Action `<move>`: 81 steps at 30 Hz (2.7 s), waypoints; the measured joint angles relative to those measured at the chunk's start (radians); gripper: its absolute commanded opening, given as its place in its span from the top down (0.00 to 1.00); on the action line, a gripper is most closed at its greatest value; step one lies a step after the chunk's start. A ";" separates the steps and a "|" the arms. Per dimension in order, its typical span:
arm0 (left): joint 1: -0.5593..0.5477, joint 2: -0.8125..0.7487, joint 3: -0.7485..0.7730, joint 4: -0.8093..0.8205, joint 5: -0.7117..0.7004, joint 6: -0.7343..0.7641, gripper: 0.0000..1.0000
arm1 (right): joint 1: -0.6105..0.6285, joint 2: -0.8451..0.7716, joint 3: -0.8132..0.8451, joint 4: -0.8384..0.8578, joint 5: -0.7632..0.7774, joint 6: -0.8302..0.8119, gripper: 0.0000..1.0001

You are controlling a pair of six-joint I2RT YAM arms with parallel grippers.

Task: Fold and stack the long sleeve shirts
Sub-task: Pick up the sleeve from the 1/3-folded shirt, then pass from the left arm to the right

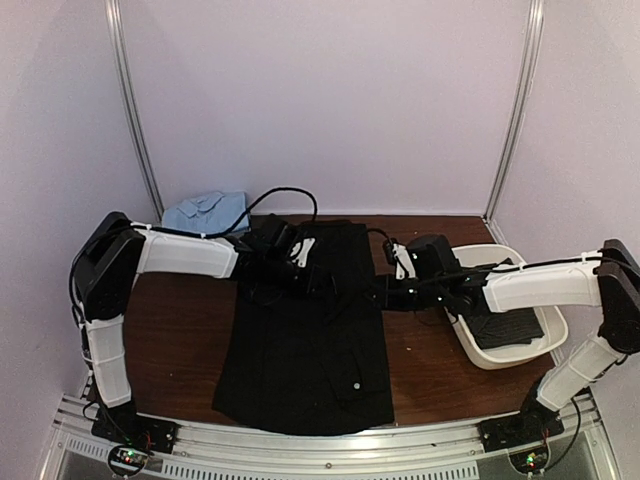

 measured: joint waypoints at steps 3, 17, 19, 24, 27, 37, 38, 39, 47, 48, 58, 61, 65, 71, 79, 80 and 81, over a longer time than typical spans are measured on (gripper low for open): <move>-0.018 0.000 0.003 0.024 0.023 -0.001 1.00 | -0.008 0.014 0.000 0.037 -0.019 0.019 0.48; -0.058 0.017 0.003 0.083 0.079 -0.006 1.00 | -0.078 0.221 0.039 0.239 -0.128 0.138 0.27; -0.061 0.026 0.005 0.084 0.087 -0.009 1.00 | -0.087 0.238 0.052 0.256 -0.135 0.149 0.26; -0.074 0.051 0.009 0.084 0.100 -0.010 1.00 | -0.121 0.262 0.069 0.300 -0.154 0.164 0.23; -0.087 0.059 0.010 0.092 0.106 -0.011 1.00 | -0.130 0.293 0.090 0.326 -0.173 0.173 0.21; -0.093 0.072 0.045 0.116 0.130 -0.013 1.00 | -0.133 0.336 0.100 0.367 -0.216 0.181 0.20; -0.093 0.075 0.050 0.116 0.134 -0.013 1.00 | -0.135 0.336 0.097 0.375 -0.216 0.182 0.20; -0.093 0.079 0.055 0.117 0.138 -0.013 1.00 | -0.137 0.336 0.090 0.383 -0.217 0.183 0.19; -0.103 0.119 0.092 0.113 0.162 -0.011 1.00 | -0.146 0.335 0.043 0.412 -0.222 0.198 0.20; -0.105 0.121 0.095 0.113 0.164 -0.010 1.00 | -0.146 0.335 0.039 0.415 -0.222 0.198 0.19; -0.108 0.137 0.124 0.108 0.186 -0.005 1.00 | -0.146 0.309 0.001 0.435 -0.223 0.196 0.19; -0.108 0.148 0.132 0.103 0.192 0.000 1.00 | -0.146 0.308 -0.005 0.446 -0.223 0.196 0.19; -0.111 0.164 0.138 0.095 0.198 0.002 1.00 | -0.146 0.306 -0.010 0.452 -0.223 0.196 0.19; -0.114 0.173 0.138 0.078 0.201 0.004 1.00 | -0.146 0.293 -0.012 0.461 -0.223 0.196 0.20; -0.114 0.173 0.138 0.074 0.201 0.004 1.00 | -0.146 0.293 -0.016 0.470 -0.224 0.191 0.27; -0.114 0.173 0.138 0.074 0.201 0.004 1.00 | -0.146 0.293 -0.016 0.468 -0.224 0.187 0.28; -0.114 0.173 0.138 0.074 0.201 0.004 1.00 | -0.146 0.293 -0.016 0.465 -0.224 0.179 0.29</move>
